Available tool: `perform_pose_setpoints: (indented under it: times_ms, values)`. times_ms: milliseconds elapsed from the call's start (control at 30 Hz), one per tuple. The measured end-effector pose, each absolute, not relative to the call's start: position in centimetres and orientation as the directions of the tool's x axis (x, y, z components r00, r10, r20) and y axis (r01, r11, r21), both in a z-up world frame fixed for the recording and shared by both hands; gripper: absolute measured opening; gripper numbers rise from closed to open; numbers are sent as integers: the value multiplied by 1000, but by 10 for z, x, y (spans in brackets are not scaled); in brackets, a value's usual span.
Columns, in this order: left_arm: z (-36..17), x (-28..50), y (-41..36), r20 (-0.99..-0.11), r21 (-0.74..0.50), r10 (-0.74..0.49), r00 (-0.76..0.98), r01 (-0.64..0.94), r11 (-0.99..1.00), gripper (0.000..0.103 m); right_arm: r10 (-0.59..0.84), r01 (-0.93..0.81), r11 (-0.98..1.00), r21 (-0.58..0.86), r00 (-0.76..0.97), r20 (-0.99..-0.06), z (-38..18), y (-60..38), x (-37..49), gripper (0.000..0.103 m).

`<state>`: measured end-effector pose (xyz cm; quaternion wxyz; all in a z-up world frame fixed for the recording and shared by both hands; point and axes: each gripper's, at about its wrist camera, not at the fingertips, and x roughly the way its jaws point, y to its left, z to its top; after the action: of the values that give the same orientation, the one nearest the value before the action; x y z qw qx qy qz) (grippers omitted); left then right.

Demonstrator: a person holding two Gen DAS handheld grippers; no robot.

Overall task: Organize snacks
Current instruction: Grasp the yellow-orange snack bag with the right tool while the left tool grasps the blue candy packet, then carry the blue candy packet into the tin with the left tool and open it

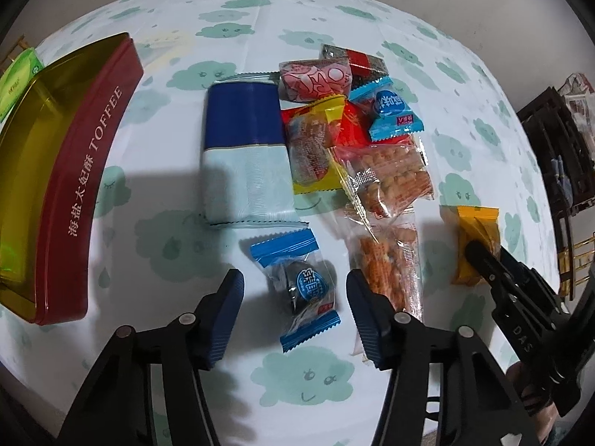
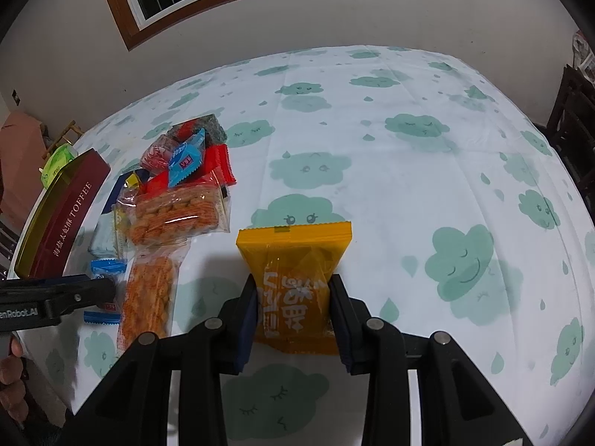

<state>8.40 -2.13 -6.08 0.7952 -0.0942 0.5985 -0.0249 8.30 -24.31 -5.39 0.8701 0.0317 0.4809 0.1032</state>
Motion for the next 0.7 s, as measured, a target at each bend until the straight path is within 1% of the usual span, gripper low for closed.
perform_pose_setpoints:
  times_ms: [67,267,300,400,700]
  values:
    - [-62,86,-26,-950,-166,-144,278,-55,985,45,215,-150,976,159,516,-829,-54,-244,83,36]
    - [-63,89,-32,-953,-118,-102,285,-39,992,37,226,-154,973,170,516,-826,-54,-245,83,36]
    - [-63,89,-32,-954,-114,-99,284,-38,993,37,226,-153,973,171,516,-826,-54,-245,83,36]
    - [-63,88,-32,-955,-105,-94,280,-23,994,29,232,-152,972,178,515,-825,-54,-246,83,36]
    - [-63,76,-28,-955,-106,-109,277,25,994,27,234,-152,972,180,515,-825,-54,-246,83,36]
